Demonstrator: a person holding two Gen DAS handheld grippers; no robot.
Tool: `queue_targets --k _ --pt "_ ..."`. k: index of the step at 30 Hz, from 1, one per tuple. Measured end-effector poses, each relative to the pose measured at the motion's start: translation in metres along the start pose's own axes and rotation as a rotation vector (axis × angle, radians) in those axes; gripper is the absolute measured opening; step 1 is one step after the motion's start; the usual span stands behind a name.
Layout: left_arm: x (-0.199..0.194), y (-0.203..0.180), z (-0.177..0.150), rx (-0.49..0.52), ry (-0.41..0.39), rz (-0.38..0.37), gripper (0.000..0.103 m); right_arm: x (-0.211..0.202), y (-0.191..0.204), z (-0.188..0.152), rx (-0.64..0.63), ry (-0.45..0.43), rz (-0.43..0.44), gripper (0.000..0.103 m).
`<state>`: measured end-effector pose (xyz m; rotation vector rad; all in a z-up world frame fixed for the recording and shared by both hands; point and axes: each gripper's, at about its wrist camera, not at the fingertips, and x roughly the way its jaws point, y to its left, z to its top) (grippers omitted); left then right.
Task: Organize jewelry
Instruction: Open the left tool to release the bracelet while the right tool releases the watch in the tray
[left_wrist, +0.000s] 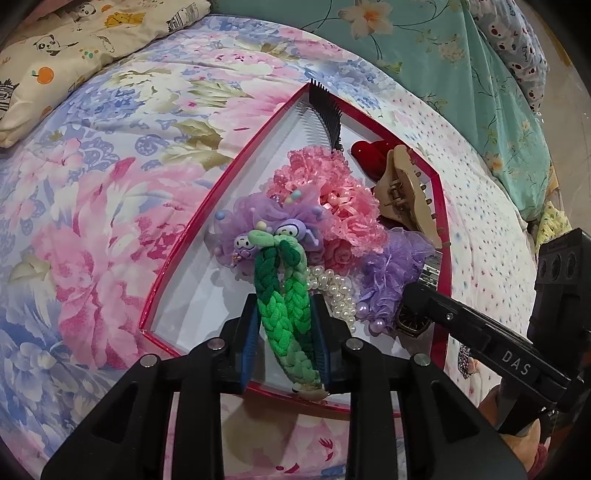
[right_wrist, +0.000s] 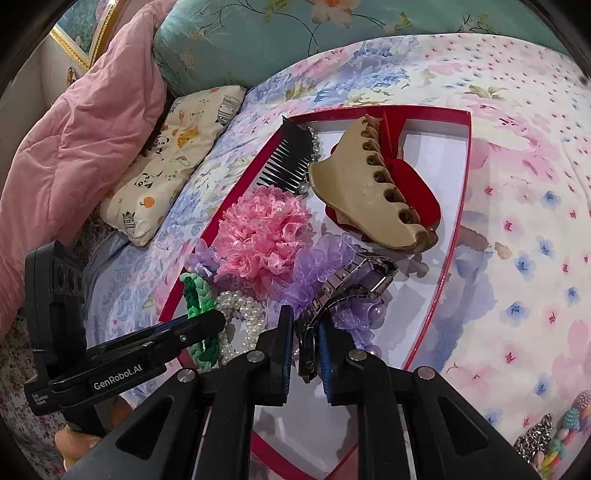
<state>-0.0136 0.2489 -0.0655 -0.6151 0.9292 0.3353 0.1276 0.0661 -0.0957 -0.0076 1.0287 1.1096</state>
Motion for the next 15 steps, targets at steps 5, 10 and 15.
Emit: queue_targets --k 5,10,15 --pt "-0.002 -0.001 -0.001 0.000 -0.001 0.006 0.030 -0.006 -0.006 -0.002 0.028 -0.004 0.013 0.026" --pt "-0.004 -0.003 -0.004 0.006 0.001 0.013 0.033 -0.011 -0.007 -0.004 0.022 -0.004 0.002 0.027" --pt "-0.008 -0.003 -0.007 -0.005 -0.002 0.014 0.037 -0.016 -0.007 -0.006 0.013 0.012 -0.017 0.037"
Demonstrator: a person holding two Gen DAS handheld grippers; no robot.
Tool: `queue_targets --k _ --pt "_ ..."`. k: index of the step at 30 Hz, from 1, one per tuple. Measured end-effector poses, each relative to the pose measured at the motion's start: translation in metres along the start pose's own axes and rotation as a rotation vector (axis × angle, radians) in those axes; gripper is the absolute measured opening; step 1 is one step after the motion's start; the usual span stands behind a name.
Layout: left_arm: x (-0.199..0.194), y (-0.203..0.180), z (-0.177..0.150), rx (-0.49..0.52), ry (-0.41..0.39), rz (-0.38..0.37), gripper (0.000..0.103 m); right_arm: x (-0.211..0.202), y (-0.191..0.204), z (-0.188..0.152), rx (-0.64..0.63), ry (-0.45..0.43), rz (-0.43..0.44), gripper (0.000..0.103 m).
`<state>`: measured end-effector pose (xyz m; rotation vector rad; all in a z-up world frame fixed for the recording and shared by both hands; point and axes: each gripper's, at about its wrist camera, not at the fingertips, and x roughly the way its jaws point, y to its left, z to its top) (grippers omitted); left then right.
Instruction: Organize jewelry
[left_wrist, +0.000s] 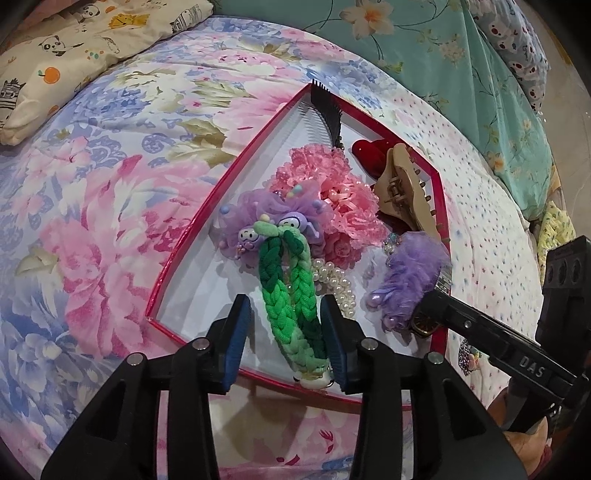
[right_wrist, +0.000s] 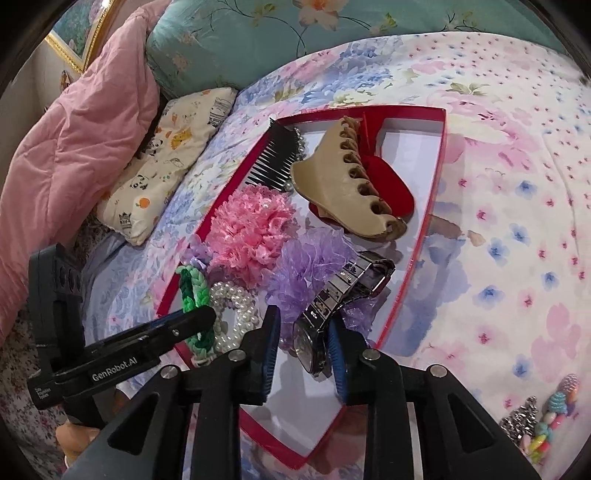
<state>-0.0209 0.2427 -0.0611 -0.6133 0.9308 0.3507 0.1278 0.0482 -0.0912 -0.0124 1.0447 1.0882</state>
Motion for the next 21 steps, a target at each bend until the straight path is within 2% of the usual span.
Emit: queue_targets --k 11,14,16,21 --pt "-0.006 -0.005 -0.003 0.004 0.002 -0.008 0.042 -0.013 -0.001 -0.003 -0.018 -0.001 -0.032 0.041" --pt "-0.006 -0.008 -0.003 0.005 0.004 -0.012 0.042 -0.020 -0.002 -0.003 -0.023 -0.019 -0.036 0.045" --pt "-0.005 -0.009 -0.003 0.007 0.007 -0.014 0.042 -0.023 -0.003 -0.002 -0.018 -0.031 -0.045 0.053" --pt "-0.005 -0.009 -0.003 0.004 0.007 -0.017 0.042 -0.024 -0.007 -0.001 0.000 -0.036 -0.035 0.054"
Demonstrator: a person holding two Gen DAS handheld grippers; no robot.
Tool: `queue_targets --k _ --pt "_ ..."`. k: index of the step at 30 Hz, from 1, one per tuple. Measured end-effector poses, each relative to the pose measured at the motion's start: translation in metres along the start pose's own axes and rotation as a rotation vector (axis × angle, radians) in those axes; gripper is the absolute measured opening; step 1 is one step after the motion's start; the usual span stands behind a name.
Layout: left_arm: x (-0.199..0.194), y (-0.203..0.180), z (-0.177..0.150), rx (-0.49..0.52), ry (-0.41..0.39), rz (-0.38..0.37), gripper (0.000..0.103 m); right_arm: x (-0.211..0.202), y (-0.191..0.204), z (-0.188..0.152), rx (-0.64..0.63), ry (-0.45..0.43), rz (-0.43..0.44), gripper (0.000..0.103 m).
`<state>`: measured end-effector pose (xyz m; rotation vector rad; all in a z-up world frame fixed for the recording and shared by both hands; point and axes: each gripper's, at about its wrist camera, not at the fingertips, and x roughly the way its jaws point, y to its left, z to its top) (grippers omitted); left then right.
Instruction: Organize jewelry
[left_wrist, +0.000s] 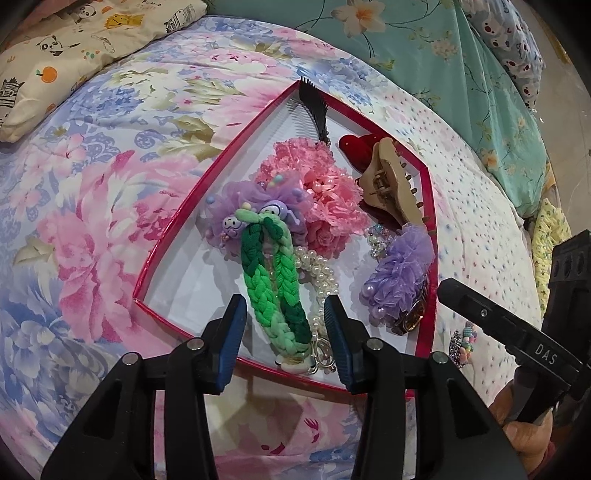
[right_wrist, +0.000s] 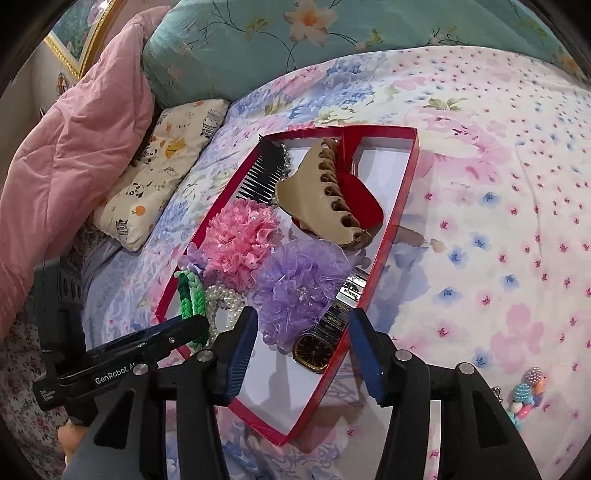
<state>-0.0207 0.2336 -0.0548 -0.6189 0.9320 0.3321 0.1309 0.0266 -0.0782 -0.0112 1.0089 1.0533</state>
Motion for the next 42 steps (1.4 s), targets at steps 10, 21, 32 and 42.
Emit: queue_targets --k 10,21,32,42 --pt "-0.014 -0.001 -0.002 0.001 -0.029 -0.019 0.046 -0.011 -0.002 -0.003 0.019 -0.028 0.028 0.054" --pt "-0.054 0.015 -0.026 -0.125 -0.107 -0.098 0.085 -0.061 -0.039 -0.023 0.236 -0.181 0.182 0.075" --pt "-0.085 0.009 -0.036 -0.132 -0.127 -0.060 0.085 -0.095 -0.026 -0.026 0.157 -0.253 0.078 0.087" --pt "-0.121 -0.015 -0.041 0.042 -0.196 0.204 0.088 -0.134 0.037 -0.034 -0.270 -0.296 -0.160 0.102"
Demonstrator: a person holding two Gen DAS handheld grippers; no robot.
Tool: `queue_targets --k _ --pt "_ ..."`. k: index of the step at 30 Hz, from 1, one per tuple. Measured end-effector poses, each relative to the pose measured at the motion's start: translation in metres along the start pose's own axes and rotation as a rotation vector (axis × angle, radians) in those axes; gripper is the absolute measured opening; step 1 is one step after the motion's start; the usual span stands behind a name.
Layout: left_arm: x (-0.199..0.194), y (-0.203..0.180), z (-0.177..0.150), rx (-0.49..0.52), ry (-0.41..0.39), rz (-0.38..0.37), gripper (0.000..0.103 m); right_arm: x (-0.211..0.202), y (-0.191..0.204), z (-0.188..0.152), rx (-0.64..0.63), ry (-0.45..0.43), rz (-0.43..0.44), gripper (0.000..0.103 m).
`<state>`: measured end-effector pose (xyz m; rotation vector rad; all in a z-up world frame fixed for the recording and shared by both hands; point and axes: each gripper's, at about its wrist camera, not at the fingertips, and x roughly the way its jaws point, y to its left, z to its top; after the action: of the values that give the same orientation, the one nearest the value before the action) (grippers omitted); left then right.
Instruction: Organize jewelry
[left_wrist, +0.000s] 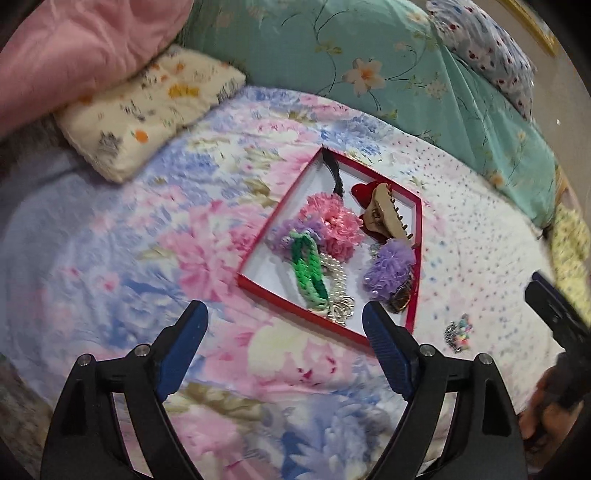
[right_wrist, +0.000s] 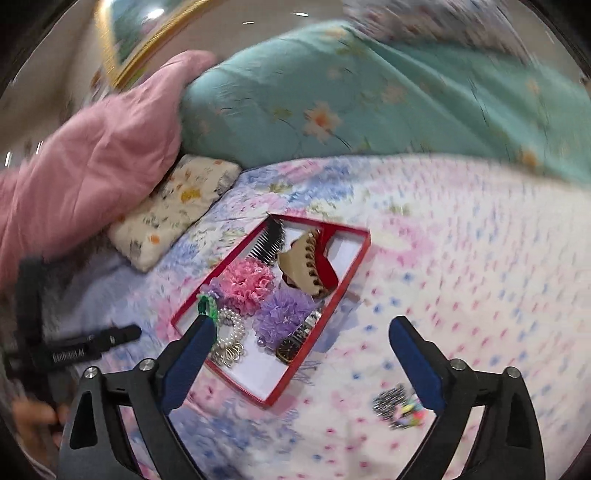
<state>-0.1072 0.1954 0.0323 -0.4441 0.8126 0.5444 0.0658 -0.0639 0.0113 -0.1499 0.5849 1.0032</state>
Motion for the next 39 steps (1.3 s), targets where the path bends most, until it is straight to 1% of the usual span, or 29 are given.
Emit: queue_targets --k 2,4,7,10,14,22,32,39 --pt "-0.005 -0.002 0.000 0.028 -0.007 0.025 0.091 -0.006 0.010 0.001 -0.071 0.007 0.007 0.103" --pt "-0.008 -0.004 0.001 0.057 -0.020 0.065 0.094 -0.004 0.020 0.000 -0.131 0.047 0.017 0.103" --pt "-0.005 -0.006 -0.002 0.071 -0.025 0.107 0.097 0.005 0.033 -0.008 -0.207 0.098 0.013 0.103" --pt "0.001 -0.007 -0.005 0.069 -0.008 0.102 0.098 0.018 0.042 -0.021 -0.242 0.139 0.021 0.103" --pt "0.011 -0.010 -0.010 0.083 0.016 0.122 0.098 0.034 0.044 -0.031 -0.222 0.174 0.034 0.103" --pt "0.032 -0.012 -0.018 0.081 0.065 0.137 0.098 0.052 0.037 -0.039 -0.177 0.220 0.061 0.103" --pt "0.040 -0.015 -0.019 0.082 0.069 0.141 0.098 0.065 0.026 -0.043 -0.121 0.250 0.081 0.103" --pt "0.041 -0.023 -0.020 0.112 0.067 0.138 0.098 0.066 0.020 -0.041 -0.088 0.255 0.083 0.103"
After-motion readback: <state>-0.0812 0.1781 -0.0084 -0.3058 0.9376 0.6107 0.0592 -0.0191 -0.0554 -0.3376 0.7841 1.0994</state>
